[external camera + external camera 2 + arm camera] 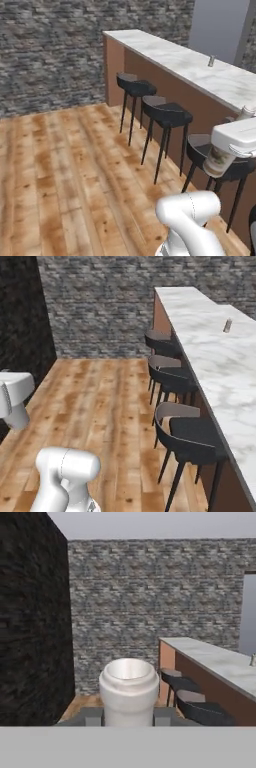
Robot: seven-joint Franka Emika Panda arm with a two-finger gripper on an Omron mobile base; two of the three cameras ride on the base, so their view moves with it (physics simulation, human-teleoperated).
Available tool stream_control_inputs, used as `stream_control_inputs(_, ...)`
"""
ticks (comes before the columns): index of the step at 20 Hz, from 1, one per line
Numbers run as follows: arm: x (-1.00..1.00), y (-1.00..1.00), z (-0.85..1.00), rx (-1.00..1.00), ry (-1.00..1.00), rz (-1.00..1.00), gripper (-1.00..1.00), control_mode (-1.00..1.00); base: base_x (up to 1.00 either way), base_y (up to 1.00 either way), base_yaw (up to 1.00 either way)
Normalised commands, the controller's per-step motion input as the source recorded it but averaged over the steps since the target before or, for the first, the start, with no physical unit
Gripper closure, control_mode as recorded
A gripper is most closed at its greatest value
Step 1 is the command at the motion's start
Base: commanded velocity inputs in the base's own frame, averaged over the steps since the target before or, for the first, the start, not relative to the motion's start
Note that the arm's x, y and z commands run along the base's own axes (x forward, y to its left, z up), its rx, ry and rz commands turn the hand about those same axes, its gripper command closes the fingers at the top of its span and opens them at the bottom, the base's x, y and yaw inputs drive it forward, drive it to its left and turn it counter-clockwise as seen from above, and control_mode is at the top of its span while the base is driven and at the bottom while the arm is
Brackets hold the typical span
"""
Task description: Open the cabinet directly in front. Then move the liquor and the cup to the dining counter with the candle on it.
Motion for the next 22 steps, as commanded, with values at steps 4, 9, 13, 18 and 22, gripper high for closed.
stream_control_inputs(4, 0.0, 0.0, 0.0, 0.0, 0.0, 0.0, 1.0, 1.0, 0.14, 0.1, -0.41)
stream_control_inputs(9, 0.0, 0.0, 0.0, 0.0, 0.0, 0.0, 1.0, 1.0, 0.11, 0.11, -0.41)
stream_control_inputs(13, 0.0, 0.0, 0.0, 0.0, 0.0, 0.0, 1.0, 1.0, 0.06, 0.18, -0.4)
stream_control_inputs(18, 0.0, 0.0, 0.0, 0.0, 0.0, 0.0, 1.0, 1.0, 0.02, 0.23, -0.38)
stream_control_inputs(22, 0.0, 0.0, 0.0, 0.0, 0.0, 0.0, 1.0, 1.0, 0.0, 0.25, -0.41)
